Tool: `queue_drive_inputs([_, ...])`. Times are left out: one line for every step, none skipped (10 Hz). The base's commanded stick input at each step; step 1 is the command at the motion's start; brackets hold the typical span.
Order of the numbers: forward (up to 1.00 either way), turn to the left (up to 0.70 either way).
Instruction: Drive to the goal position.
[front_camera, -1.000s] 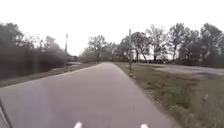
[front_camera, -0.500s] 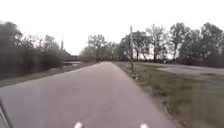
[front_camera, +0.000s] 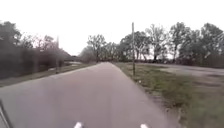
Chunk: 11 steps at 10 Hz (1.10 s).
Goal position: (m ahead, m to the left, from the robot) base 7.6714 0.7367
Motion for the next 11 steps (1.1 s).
queue_drive_inputs([1.00, 0.00])
queue_drive_inputs([1.00, 0.00])
queue_drive_inputs([1.00, 0.00])
queue_drive_inputs([1.00, 0.00])
queue_drive_inputs([1.00, 0.00])
queue_drive_inputs([1.00, 0.00])
queue_drive_inputs([1.00, 0.00])
queue_drive_inputs([1.00, 0.00])
queue_drive_inputs([1.00, 0.00])
queue_drive_inputs([1.00, 0.00])
queue_drive_inputs([1.00, 0.00])
